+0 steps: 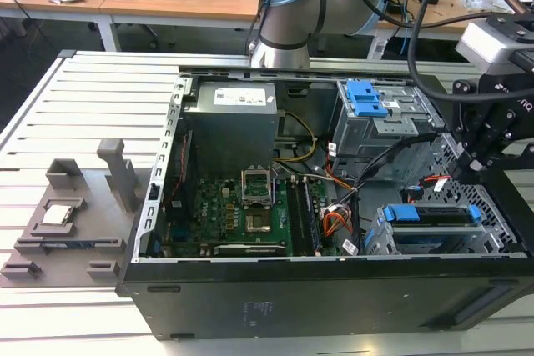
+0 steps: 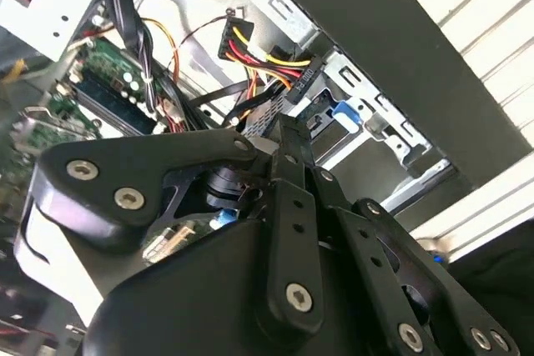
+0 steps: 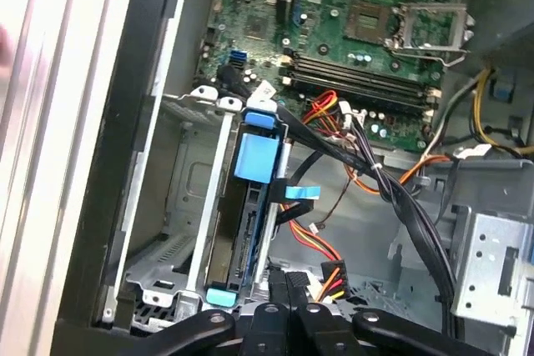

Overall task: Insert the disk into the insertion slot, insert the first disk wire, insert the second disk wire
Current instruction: 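Insert the first disk wire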

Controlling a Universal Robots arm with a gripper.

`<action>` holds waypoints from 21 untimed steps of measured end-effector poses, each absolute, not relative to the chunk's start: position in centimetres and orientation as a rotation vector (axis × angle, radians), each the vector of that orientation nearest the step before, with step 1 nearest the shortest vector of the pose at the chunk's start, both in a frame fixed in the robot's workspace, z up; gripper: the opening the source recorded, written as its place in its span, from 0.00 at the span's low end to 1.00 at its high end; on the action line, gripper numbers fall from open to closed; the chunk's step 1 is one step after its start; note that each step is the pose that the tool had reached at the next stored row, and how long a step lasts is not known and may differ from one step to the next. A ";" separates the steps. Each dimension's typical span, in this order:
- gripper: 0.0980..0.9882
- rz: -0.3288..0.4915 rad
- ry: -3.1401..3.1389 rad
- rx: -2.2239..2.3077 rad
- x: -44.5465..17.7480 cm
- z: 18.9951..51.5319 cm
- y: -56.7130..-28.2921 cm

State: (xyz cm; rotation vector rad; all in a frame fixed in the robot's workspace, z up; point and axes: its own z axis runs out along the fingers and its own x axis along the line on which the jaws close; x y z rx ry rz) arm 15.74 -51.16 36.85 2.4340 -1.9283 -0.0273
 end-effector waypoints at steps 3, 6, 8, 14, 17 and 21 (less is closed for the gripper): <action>0.02 -0.027 -1.922 2.439 15.7 36.8 -51.2; 0.22 -0.027 -1.918 2.442 15.7 36.8 -51.2; 0.30 -0.027 -1.915 2.444 15.7 36.8 -51.2; 0.30 0.015 -1.890 2.417 16.8 36.7 -50.4; 0.30 0.014 -1.889 2.417 16.9 36.6 -50.0; 0.30 0.021 -1.884 2.411 17.3 36.3 -49.3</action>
